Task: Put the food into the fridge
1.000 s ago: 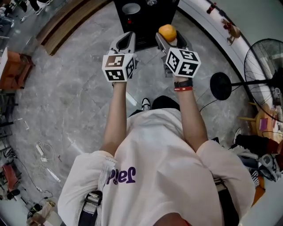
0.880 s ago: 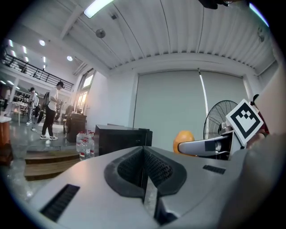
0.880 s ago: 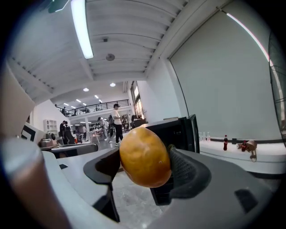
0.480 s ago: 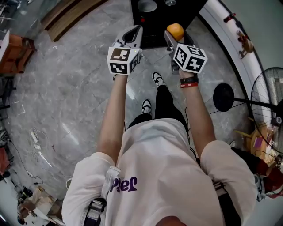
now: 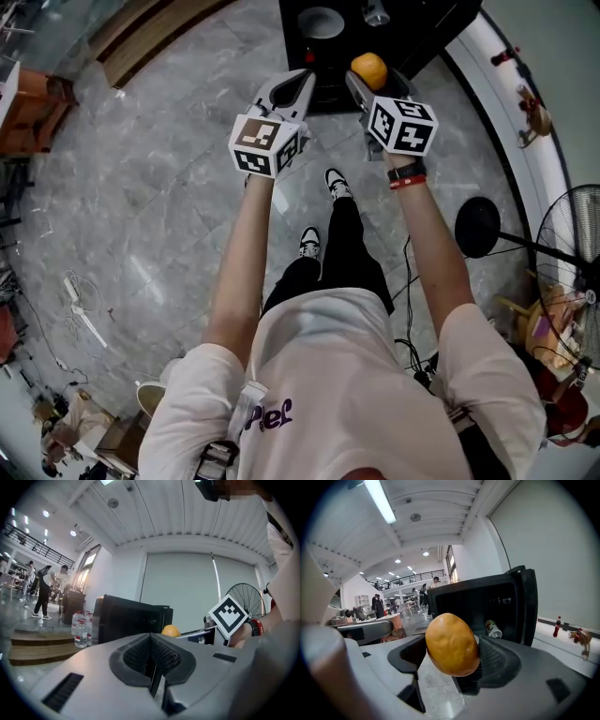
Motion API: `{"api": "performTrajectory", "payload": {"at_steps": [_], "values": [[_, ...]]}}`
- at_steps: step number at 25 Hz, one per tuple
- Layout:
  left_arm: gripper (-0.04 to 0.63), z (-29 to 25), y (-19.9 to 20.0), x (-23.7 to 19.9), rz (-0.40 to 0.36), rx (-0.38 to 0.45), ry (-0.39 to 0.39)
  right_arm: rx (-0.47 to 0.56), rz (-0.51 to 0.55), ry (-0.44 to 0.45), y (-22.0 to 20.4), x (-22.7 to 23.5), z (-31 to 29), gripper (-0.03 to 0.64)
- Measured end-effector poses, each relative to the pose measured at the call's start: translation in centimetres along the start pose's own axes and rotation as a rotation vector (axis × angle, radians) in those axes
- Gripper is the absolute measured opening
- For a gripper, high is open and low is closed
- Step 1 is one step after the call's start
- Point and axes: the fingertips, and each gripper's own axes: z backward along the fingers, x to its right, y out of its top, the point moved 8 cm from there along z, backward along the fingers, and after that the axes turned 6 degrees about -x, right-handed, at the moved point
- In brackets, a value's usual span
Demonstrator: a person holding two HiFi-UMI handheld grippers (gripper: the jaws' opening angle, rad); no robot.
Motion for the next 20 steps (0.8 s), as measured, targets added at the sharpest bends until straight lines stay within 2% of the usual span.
{"api": "performTrajectory", "payload": {"at_steps": [10,20], "values": [[0.018,-3.7,-1.8,-2.7,-0.009,-0.065,0.04,-0.094,0.003,0.031,-1.0,2.3,-7.5,0.364],[0.018,-7.9,-3.6,-4.8,0.01,-0.085,0.042,-0.173,0.023,0.049,-2.0,5.0,-14.6,0.364]]}}
